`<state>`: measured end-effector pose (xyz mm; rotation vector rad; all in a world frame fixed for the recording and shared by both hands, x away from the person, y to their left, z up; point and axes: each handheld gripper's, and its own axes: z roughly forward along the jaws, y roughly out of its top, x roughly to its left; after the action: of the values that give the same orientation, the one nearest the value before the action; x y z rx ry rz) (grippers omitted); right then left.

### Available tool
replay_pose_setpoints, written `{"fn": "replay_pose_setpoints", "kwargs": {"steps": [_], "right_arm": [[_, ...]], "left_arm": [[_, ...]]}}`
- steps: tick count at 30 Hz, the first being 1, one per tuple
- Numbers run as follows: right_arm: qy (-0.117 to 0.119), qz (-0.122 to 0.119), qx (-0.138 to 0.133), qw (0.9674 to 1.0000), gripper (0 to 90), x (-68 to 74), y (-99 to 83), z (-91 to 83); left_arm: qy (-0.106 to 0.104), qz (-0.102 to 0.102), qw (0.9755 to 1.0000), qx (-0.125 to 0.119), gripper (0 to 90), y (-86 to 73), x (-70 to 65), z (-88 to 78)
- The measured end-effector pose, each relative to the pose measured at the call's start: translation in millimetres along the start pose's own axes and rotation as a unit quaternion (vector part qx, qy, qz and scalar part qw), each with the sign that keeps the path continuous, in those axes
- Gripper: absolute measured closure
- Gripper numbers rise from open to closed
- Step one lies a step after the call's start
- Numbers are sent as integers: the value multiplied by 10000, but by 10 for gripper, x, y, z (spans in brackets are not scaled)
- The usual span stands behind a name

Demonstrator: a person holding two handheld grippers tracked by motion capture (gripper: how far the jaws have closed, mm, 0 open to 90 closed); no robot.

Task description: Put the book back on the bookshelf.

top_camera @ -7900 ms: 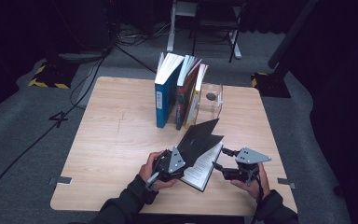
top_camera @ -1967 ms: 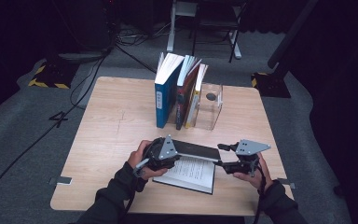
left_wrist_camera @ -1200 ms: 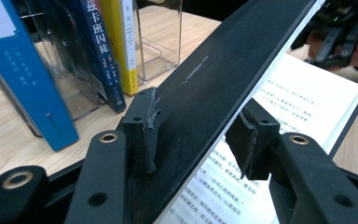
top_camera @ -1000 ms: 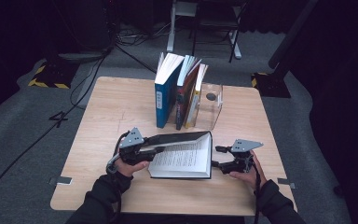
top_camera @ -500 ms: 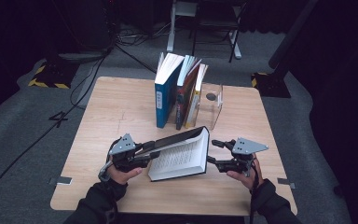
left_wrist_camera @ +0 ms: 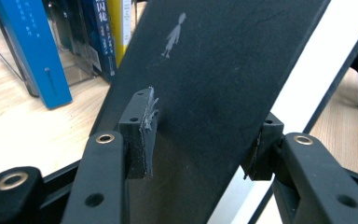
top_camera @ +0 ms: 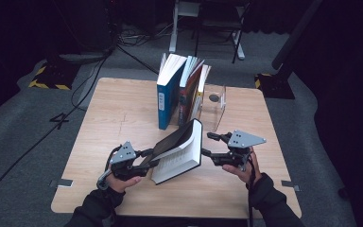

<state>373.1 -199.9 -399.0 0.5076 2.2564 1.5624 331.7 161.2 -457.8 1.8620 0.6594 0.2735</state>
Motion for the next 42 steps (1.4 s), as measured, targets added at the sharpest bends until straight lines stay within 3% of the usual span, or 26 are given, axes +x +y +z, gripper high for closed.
{"fn": "replay_pose_setpoints", "kwargs": {"steps": [9, 14, 20, 24, 31, 34, 38, 42], "right_arm": [[198, -34, -24, 9998, 404, 47, 125, 97], [394, -233, -94, 9989, 395, 80, 214, 85], [334, -513, -30, 9981, 366, 135, 291, -12], [242, -744, 116, 9969, 342, 178, 279, -69], [-74, -724, 113, 9973, 331, 175, 252, -161], [54, -675, 156, 9976, 268, 159, 248, -177], [-108, -734, 195, 9971, 264, 171, 240, -184], [-71, -712, 182, 9973, 251, 197, 196, -183]], "left_arm": [[63, 344, 9989, 321, 507, -33, -102, 50], [-157, 477, 9977, 459, 497, -41, -164, 188], [-555, 341, 9968, 461, 587, -31, -122, 385], [-654, 361, 9962, 459, 584, -8, -135, 471], [-792, 340, 9952, 470, 584, 32, -160, 624], [-835, 337, 9948, 481, 583, 52, -176, 707], [-813, 377, 9947, 503, 580, 65, -191, 743], [-837, 504, 9932, 638, 577, 61, -197, 721]]}}
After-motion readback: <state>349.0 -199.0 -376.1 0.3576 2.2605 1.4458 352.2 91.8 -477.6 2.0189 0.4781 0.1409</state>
